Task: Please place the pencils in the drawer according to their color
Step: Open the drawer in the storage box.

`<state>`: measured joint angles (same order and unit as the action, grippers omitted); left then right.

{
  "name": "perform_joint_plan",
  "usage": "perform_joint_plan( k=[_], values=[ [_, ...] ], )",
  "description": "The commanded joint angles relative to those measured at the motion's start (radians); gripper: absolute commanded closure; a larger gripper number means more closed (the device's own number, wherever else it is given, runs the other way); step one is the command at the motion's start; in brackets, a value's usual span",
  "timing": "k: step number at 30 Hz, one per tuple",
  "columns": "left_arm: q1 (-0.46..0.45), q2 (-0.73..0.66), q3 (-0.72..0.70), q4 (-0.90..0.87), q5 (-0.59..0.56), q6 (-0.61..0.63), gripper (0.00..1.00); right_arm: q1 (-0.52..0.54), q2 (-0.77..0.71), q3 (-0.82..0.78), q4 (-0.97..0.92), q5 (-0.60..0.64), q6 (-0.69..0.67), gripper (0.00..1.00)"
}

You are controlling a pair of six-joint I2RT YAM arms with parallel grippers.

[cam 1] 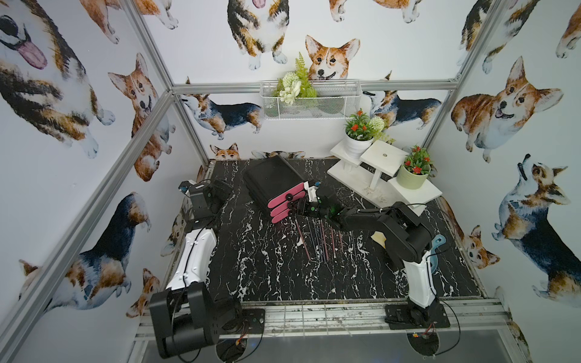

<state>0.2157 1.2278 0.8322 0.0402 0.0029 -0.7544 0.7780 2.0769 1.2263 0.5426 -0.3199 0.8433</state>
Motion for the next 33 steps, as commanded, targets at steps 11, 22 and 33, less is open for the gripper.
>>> perform_joint_plan(
  k=[11, 22, 33],
  values=[
    [0.001, 0.002, 0.012, 0.006, -0.005, 0.012, 0.0, -0.001, 0.017, 0.019, 0.039, -0.021, 0.025, 0.59],
    [0.001, 0.001, 0.012, 0.006, -0.006, 0.014, 0.0, 0.0, 0.032, 0.0, 0.081, -0.009, 0.076, 0.58],
    [0.001, -0.002, 0.012, 0.005, -0.007, 0.015, 0.0, -0.001, 0.041, -0.029, 0.132, 0.004, 0.13, 0.68]
  ],
)
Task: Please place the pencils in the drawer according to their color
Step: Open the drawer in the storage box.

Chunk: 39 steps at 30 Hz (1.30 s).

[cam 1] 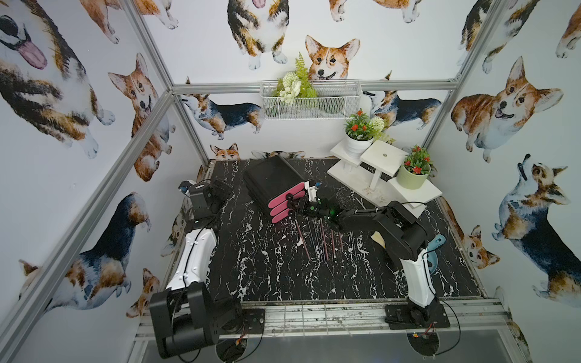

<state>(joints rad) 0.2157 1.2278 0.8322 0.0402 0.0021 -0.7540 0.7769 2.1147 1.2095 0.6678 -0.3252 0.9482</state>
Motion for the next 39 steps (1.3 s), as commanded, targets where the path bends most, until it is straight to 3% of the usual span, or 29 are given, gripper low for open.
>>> perform_joint_plan(
  k=[1, 19, 39],
  values=[
    [0.001, -0.002, 0.012, 0.005, -0.005, 0.015, 0.0, 0.001, 0.001, -0.016, 0.008, 0.012, 0.028, 0.68],
    [0.001, -0.011, 0.012, -0.003, -0.013, 0.021, 0.0, 0.011, -0.124, -0.175, 0.025, 0.058, 0.041, 0.76],
    [0.001, -0.025, 0.048, -0.009, -0.012, 0.021, 0.0, 0.036, -0.293, -0.341, -0.039, 0.103, 0.029, 0.76]
  ],
)
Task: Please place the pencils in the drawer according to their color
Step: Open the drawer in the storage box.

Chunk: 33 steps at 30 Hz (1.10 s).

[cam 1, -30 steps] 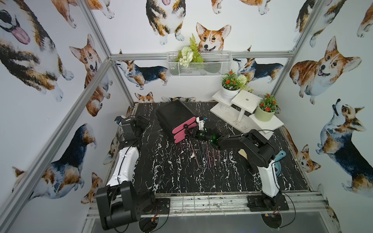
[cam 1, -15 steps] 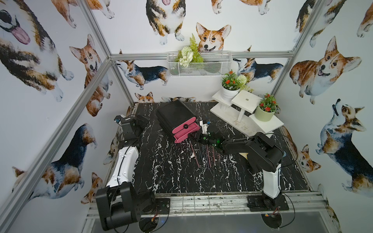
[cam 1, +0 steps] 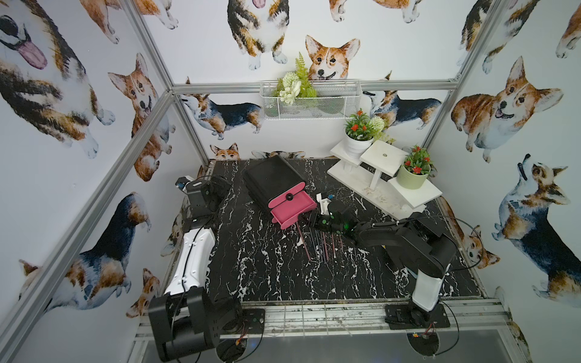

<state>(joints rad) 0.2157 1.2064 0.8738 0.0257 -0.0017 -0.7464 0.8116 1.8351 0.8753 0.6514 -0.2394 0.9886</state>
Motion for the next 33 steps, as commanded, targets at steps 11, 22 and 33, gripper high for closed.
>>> perform_joint_plan(
  k=[11, 22, 33],
  values=[
    [0.001, -0.008, 0.008, 0.003, -0.009, 0.013, 0.0, 0.0, -0.026, -0.017, -0.041, -0.004, -0.008, 0.76],
    [0.001, -0.001, 0.004, 0.009, -0.006, 0.009, 0.0, 0.001, -0.062, -0.041, -0.09, -0.015, -0.005, 0.73],
    [0.001, -0.006, 0.003, 0.007, -0.013, 0.01, 0.0, 0.001, -0.072, -0.031, -0.138, -0.032, -0.007, 0.57]
  ],
)
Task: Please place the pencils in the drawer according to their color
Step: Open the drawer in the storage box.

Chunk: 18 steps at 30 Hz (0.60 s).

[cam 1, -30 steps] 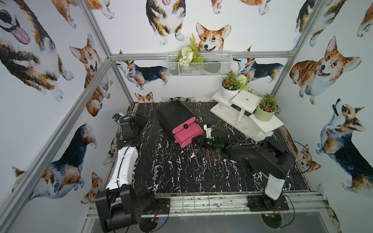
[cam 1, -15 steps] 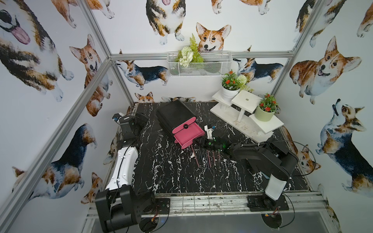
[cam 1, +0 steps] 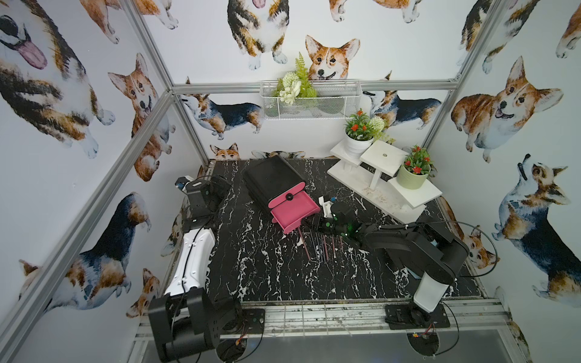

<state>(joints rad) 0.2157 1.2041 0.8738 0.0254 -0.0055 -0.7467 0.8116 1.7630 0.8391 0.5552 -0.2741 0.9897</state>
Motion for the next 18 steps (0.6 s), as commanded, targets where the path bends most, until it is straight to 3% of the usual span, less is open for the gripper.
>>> perform_joint_plan(
  k=[1, 7, 12, 18],
  values=[
    [0.001, -0.004, 0.004, 0.007, -0.008, 0.01, 0.0, 0.0, 0.001, 0.006, -0.042, 0.003, -0.006, 0.53],
    [0.001, -0.003, 0.004, 0.008, -0.007, 0.009, 0.0, 0.001, 0.007, 0.022, -0.064, -0.001, -0.012, 0.43],
    [0.001, -0.01, 0.005, 0.005, -0.011, 0.011, 0.0, 0.002, -0.011, 0.023, -0.089, 0.008, -0.024, 0.42],
    [0.001, -0.02, 0.009, -0.007, -0.025, 0.022, 0.0, 0.002, -0.125, 0.018, -0.268, 0.045, -0.073, 0.47]
  ],
)
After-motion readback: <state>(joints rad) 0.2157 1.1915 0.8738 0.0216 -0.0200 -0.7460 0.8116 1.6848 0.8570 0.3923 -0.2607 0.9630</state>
